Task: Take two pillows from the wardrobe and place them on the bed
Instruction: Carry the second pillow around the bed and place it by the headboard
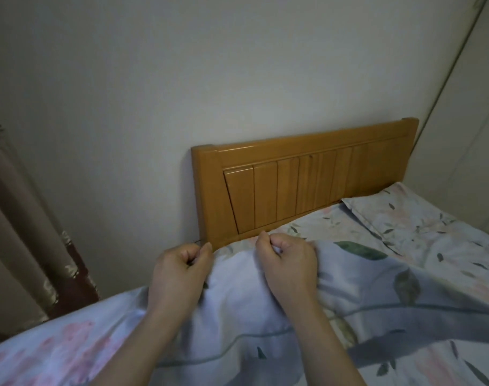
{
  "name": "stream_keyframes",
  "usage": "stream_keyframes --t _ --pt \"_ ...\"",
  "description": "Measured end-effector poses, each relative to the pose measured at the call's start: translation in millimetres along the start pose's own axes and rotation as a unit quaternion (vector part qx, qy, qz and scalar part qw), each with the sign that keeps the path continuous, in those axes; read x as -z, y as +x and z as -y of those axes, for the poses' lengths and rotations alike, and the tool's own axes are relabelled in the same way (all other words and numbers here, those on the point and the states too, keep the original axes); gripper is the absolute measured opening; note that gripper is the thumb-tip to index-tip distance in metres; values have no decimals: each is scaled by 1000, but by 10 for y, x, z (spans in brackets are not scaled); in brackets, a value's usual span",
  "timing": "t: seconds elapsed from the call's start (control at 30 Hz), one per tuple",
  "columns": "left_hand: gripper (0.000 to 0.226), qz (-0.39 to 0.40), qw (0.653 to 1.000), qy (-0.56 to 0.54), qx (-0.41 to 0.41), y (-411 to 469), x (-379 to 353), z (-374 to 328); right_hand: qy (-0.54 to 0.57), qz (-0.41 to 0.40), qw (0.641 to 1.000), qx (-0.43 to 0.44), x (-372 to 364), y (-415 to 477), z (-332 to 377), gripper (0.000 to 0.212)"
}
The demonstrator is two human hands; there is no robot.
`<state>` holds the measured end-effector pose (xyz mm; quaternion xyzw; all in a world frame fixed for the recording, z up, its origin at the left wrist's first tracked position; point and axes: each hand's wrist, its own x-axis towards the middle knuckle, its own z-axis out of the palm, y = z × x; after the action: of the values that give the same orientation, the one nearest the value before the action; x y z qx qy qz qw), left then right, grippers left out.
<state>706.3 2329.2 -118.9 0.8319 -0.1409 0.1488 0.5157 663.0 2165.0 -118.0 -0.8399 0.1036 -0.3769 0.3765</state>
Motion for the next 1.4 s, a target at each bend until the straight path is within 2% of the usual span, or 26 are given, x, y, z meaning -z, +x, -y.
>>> stream_keyframes --t 0.2,0.37,0.6,0.77,1.03,1.4 --pt "47 13 1000 -12 -4 785 -249 219 4 -14 1000 -8 -420 634 -204 51" --pt "48 35 999 -28 -17 1399 -502 480 -42 -20 998 -29 -777 1065 -389 48" --pt "49 98 992 -50 -58 2305 -871 916 -72 -57 992 -89 -1334 1610 -604 51" --pt "51 171 977 -90 -91 2885 -1117 1054 -106 -98 982 -120 -1583 1925 -706 53" --pt "47 295 940 -141 -99 3360 -1813 995 -166 -179 954 -174 -1514 2234 -1065 50" --pt "47 380 902 -156 -132 3444 -2910 633 -209 -241 922 -221 -1008 2452 -1733 53"
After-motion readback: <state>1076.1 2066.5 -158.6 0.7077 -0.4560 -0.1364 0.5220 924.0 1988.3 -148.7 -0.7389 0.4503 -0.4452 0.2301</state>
